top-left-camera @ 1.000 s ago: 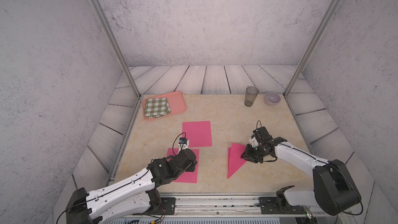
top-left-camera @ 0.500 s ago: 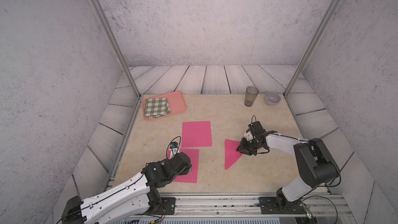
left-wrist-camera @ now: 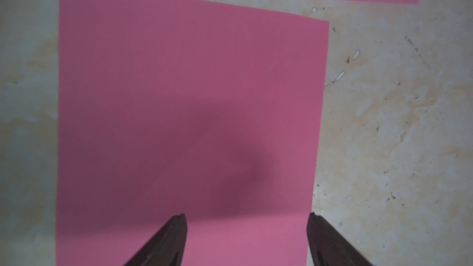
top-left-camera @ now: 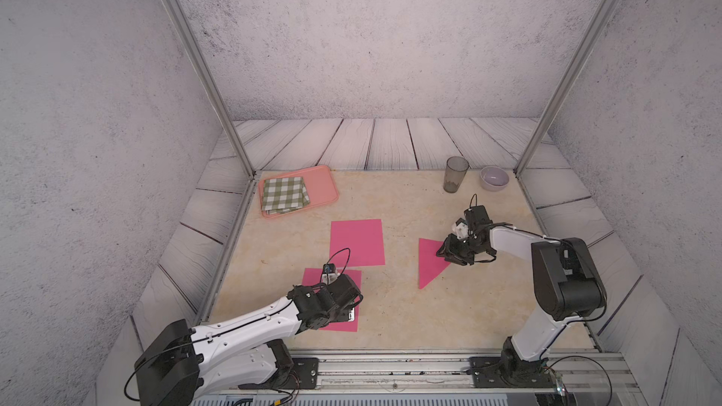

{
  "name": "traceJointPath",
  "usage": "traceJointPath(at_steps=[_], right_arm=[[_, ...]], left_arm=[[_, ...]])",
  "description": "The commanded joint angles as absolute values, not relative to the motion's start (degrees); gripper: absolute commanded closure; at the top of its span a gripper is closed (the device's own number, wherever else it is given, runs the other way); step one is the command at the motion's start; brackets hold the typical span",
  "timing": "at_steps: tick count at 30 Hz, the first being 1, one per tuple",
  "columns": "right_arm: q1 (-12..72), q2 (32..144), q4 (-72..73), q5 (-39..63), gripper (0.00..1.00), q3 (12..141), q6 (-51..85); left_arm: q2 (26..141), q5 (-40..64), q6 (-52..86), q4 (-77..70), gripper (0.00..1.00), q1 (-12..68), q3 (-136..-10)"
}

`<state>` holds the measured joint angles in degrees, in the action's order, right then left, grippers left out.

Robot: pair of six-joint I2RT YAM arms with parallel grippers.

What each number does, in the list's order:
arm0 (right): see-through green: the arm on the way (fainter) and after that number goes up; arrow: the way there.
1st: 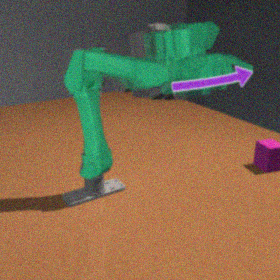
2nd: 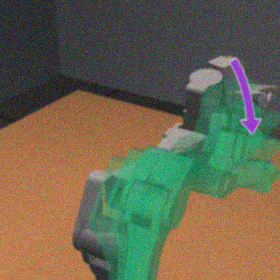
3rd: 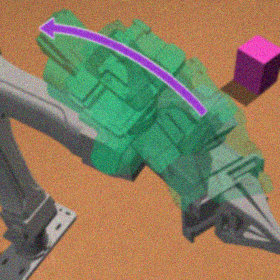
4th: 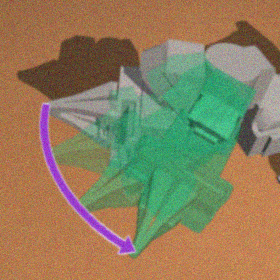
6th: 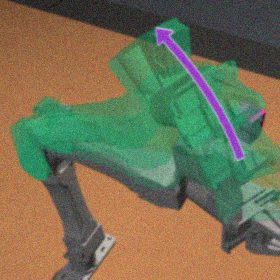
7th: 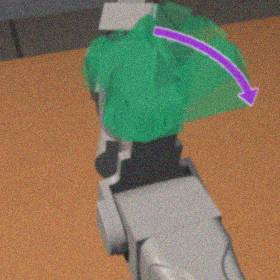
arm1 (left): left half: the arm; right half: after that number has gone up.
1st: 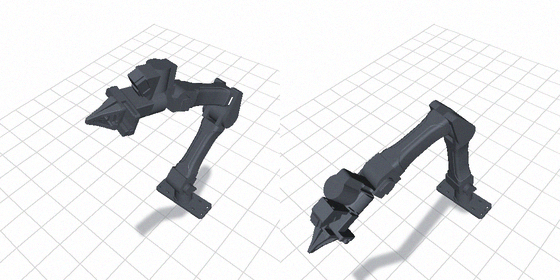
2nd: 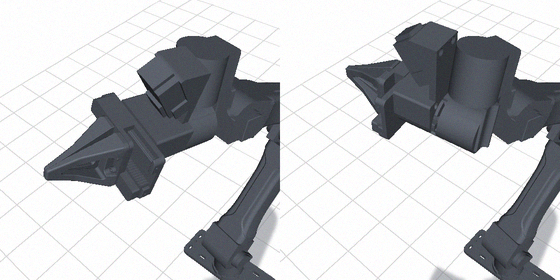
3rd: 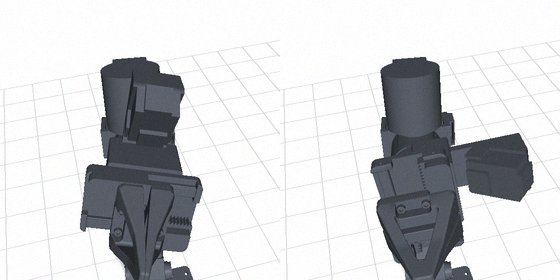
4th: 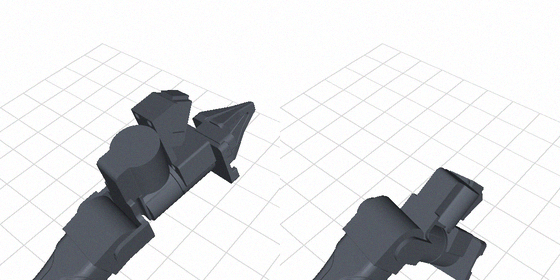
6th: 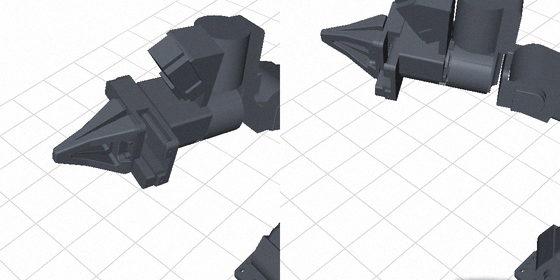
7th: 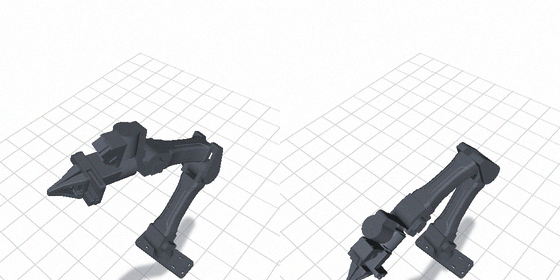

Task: Fold the square paper diagonally
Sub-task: Move the paper to the center of the board.

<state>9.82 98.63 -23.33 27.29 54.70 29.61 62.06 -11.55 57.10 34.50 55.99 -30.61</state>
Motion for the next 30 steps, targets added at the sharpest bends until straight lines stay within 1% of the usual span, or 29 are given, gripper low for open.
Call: traceJointPath(at_steps=[1, 4, 8, 12, 15, 19, 24, 30], right_arm=[[9.92, 92.73, -29.01, 28.56, 0.56, 55.62, 26.66], [10.04, 87.89, -32.04, 29.24, 0.55, 55.26, 26.19], [10.41, 80.33, -33.6, 30.26, 0.54, 52.22, 26.89], [10.66, 73.57, -35.27, 30.63, 0.53, 48.72, 27.41], [10.9, 69.72, -35.86, 30.74, 0.52, 45.96, 27.62], [11.04, 66.62, -37.16, 29.49, 0.52, 42.68, 26.51], [11.16, 64.07, -37.39, 28.48, 0.51, 39.22, 26.63], [11.31, 60.84, -37.81, 28.06, 0.51, 36.45, 28.02]], left_arm=[[65.06, -11.01, 55.32, 33.06, 0.2, 55.47, -32.14], [69.01, -10.56, 52.83, 31.03, 0.2, 55.54, -33.25], [75.52, -6.76, 50.52, 29.8, 0.21, 55.48, -36.01], [80.75, -2.94, 51.3, 26.25, 0.24, 56.39, -36.4], [82.47, -2.35, 53.21, 24.68, 0.25, 58.27, -36.65], [85.6, -1.04, 55.71, 22.0, 0.26, 62.2, -38.7], [89.75, -1.25, 58.16, 21.8, 0.26, 67.0, -45.3], [89.46, -1.8, 59.34, 24.22, 0.26, 69.72, -51.71]])
